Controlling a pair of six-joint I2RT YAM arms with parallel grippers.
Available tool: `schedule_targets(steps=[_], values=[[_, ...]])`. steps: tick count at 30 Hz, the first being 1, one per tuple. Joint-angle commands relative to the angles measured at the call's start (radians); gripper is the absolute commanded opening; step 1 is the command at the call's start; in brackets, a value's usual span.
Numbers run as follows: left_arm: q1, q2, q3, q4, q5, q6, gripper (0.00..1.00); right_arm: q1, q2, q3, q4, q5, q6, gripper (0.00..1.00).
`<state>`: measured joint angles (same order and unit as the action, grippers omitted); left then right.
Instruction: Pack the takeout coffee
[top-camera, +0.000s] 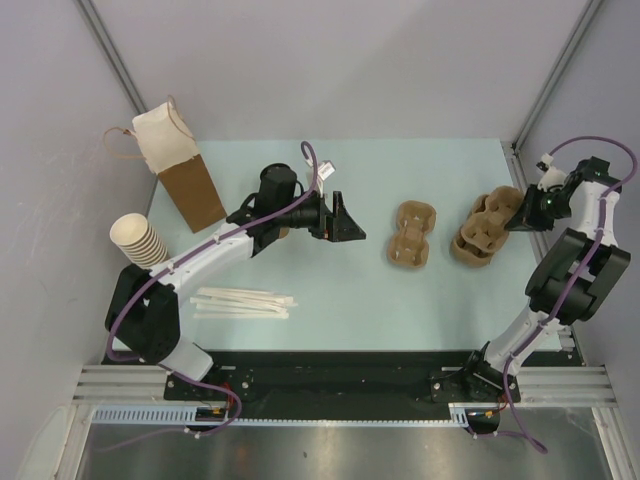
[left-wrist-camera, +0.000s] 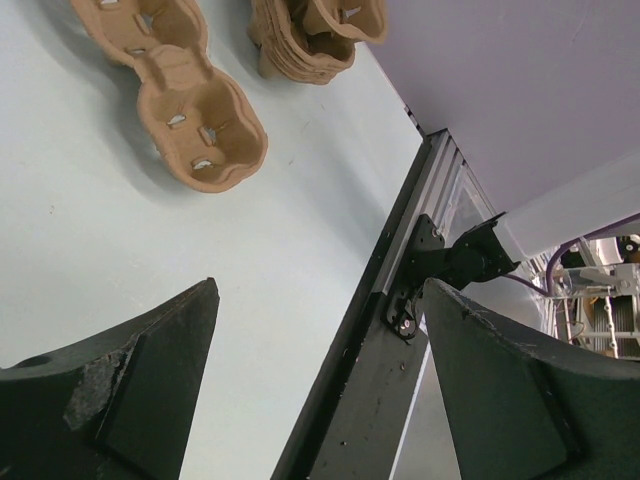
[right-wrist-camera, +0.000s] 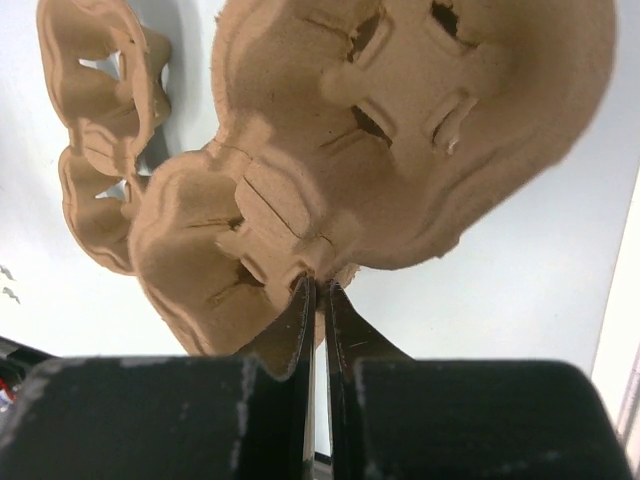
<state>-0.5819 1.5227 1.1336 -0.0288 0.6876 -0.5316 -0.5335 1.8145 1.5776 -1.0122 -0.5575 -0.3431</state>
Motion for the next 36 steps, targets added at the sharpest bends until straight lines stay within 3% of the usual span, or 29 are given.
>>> schedule_targets(steps=[1, 15, 17, 18, 21, 22, 26, 29, 36], values=[[0.01, -0.024, -0.001, 0.024, 0.026, 0.002, 0.88, 0.0, 0.028, 0.01, -0.026, -0.044, -0.017, 0.0], [0.019, -0.009, 0.0, 0.024, 0.039, -0.018, 0.88, 0.017, 0.039, -0.007, -0.055, -0.093, -0.047, 0.0], [0.024, 0.001, 0.002, 0.026, 0.046, -0.028, 0.89, 0.02, 0.046, -0.005, -0.052, -0.078, -0.043, 0.12], [0.025, 0.004, 0.005, 0.026, 0.046, -0.03, 0.89, 0.018, 0.051, -0.005, -0.054, -0.053, -0.037, 0.32], [0.031, 0.001, 0.011, 0.026, 0.049, -0.027, 0.89, 0.001, 0.055, 0.027, -0.068, -0.039, -0.028, 0.61], [0.031, -0.01, 0.014, 0.026, 0.046, -0.016, 0.89, -0.006, 0.054, 0.079, -0.086, -0.045, -0.028, 0.64], [0.031, -0.068, 0.0, 0.007, 0.033, 0.025, 0.9, -0.014, 0.01, 0.232, -0.16, -0.076, -0.022, 0.63], [0.034, -0.117, -0.001, -0.029, 0.026, 0.085, 0.9, 0.047, -0.05, 0.286, -0.178, -0.071, -0.001, 0.61], [0.152, -0.214, -0.015, -0.112, 0.047, 0.14, 0.9, 0.364, -0.138, 0.113, -0.005, 0.059, 0.171, 0.54]])
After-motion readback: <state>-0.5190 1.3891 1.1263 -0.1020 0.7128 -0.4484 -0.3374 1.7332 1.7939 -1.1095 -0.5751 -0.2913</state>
